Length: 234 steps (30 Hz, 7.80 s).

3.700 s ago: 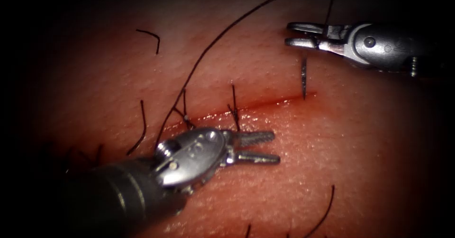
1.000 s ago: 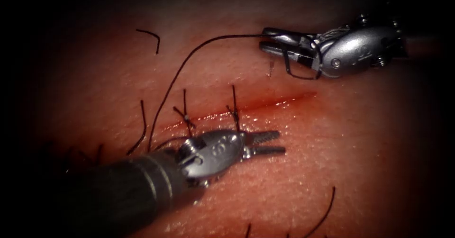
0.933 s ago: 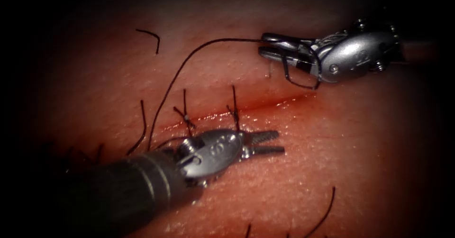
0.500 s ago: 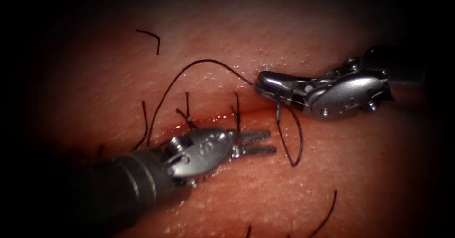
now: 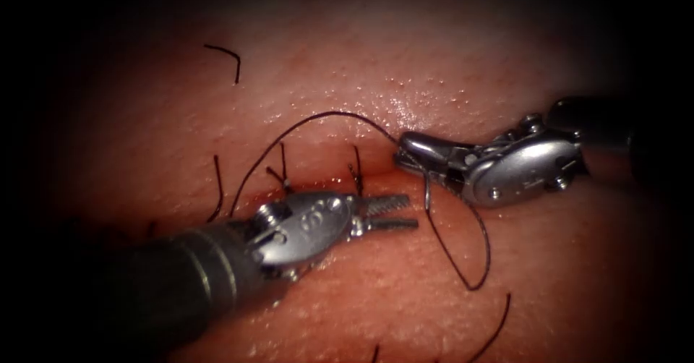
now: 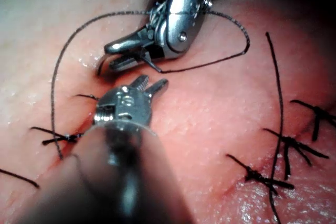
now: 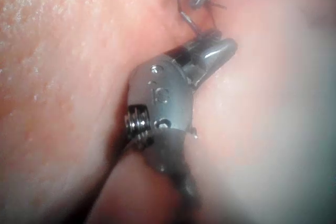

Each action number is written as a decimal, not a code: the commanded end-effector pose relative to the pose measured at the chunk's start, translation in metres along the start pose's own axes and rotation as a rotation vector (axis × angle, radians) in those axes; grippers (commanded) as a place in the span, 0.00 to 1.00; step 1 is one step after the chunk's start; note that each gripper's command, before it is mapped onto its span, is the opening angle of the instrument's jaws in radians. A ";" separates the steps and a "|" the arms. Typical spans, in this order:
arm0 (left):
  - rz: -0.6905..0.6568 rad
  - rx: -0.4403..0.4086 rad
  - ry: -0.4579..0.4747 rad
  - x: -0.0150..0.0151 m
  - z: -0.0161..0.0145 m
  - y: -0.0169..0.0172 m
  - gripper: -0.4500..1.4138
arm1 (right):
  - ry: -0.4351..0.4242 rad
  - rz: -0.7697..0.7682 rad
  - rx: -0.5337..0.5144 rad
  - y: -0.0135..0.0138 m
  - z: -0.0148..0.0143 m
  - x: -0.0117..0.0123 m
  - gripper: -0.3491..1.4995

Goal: Wound Closure
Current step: Push needle through skin above the incision with right needle driver

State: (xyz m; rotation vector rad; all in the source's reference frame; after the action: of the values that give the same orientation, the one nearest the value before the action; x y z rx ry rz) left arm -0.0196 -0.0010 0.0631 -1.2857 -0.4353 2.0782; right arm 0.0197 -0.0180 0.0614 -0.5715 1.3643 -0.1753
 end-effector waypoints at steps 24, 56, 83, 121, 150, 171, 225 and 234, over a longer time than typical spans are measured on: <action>0.005 0.001 -0.010 -0.0004 0.0006 -0.0004 0.22 | -0.120 0.351 0.247 -0.0042 0.0016 -0.0048 0.00; 0.009 0.005 -0.030 -0.0007 0.0013 -0.0003 0.25 | -0.257 0.750 0.260 -0.0030 0.0002 -0.0058 0.00; 0.026 0.009 -0.093 -0.0021 0.0027 0.0002 0.25 | -0.076 0.406 0.025 0.0048 0.0027 -0.0011 0.18; 0.032 0.081 -0.132 -0.0052 0.0041 -0.0011 0.27 | -0.074 0.257 0.092 0.0108 0.0035 0.0005 0.00; 0.037 0.076 -0.162 -0.0066 0.0044 -0.0007 0.29 | -0.465 1.396 0.287 0.0138 0.0111 -0.0030 0.00; 0.037 0.073 -0.163 -0.0066 0.0042 -0.0010 0.30 | -0.592 2.073 0.535 0.0107 0.0111 -0.0025 0.00; 0.035 0.075 -0.164 -0.0065 0.0040 -0.0007 0.31 | -0.113 1.300 0.081 0.0173 0.0100 -0.0041 0.00; 0.035 0.075 -0.164 -0.0065 0.0040 -0.0007 0.31 | -0.061 1.191 0.025 0.0189 0.0097 -0.0027 0.00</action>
State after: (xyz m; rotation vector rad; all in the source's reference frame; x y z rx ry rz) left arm -0.0204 -0.0049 0.0692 -1.0899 -0.4056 2.2165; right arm 0.0238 0.0013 0.0553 0.3141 1.4315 0.7776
